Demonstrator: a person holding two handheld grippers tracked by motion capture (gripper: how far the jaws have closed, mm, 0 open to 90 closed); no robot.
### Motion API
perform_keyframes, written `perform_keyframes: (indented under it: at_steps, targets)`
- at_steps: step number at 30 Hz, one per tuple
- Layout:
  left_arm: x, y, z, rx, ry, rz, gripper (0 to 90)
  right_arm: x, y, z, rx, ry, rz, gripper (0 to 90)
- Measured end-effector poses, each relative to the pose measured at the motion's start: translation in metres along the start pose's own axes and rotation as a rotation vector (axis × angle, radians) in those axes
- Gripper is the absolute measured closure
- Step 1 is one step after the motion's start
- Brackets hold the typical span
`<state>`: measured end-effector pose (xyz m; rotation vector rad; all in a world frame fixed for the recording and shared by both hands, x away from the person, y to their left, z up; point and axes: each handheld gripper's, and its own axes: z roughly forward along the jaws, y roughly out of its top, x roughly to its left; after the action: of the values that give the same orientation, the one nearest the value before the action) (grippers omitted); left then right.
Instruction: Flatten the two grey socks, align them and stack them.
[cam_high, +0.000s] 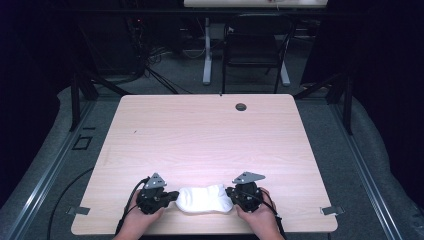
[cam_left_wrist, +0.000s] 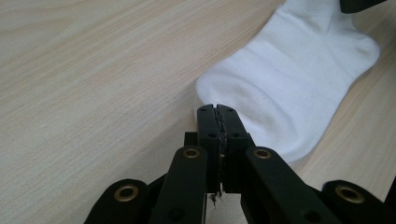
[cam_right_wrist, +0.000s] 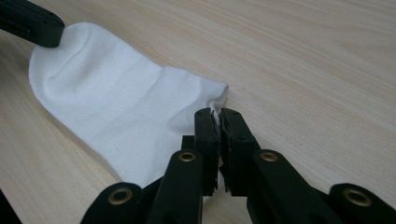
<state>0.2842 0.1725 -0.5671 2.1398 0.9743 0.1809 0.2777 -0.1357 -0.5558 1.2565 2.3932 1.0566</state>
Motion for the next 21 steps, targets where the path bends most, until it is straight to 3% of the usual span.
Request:
perform_keyframes:
  at_steps: [4,5,6,9,13,14,16,18,21]
  targets:
    - [0.001,0.000,0.000,-0.001,0.001,0.005,88.2,-0.002,-0.001,0.002,0.014,-0.005,-0.001,83.3]
    - [0.001,0.000,-0.001,-0.012,0.001,0.006,80.6,-0.003,-0.001,0.000,0.000,-0.013,0.003,77.9]
    - [0.000,0.001,-0.003,-0.035,0.003,0.000,80.6,-0.003,-0.001,0.000,0.000,-0.013,0.003,77.9]
    - [-0.005,0.006,-0.012,-0.090,-0.007,0.028,73.9,0.001,0.001,-0.010,-0.074,-0.019,-0.003,73.3]
    - [-0.011,0.007,-0.013,-0.104,-0.021,0.046,71.3,0.010,0.003,-0.015,-0.104,-0.002,-0.032,72.7]
    - [-0.011,0.007,-0.013,-0.096,-0.022,0.066,69.8,0.014,0.003,-0.014,-0.102,0.004,-0.045,72.7]
    - [-0.014,0.006,-0.008,-0.081,-0.036,0.062,67.2,0.019,0.003,-0.010,-0.090,0.014,-0.067,72.4]
    - [-0.015,0.004,-0.003,-0.063,-0.040,0.084,63.8,0.022,0.002,-0.002,-0.047,0.032,-0.090,71.1]
    - [-0.015,0.002,0.001,-0.051,-0.042,0.084,61.5,0.021,-0.001,0.007,-0.018,0.025,-0.090,69.7]
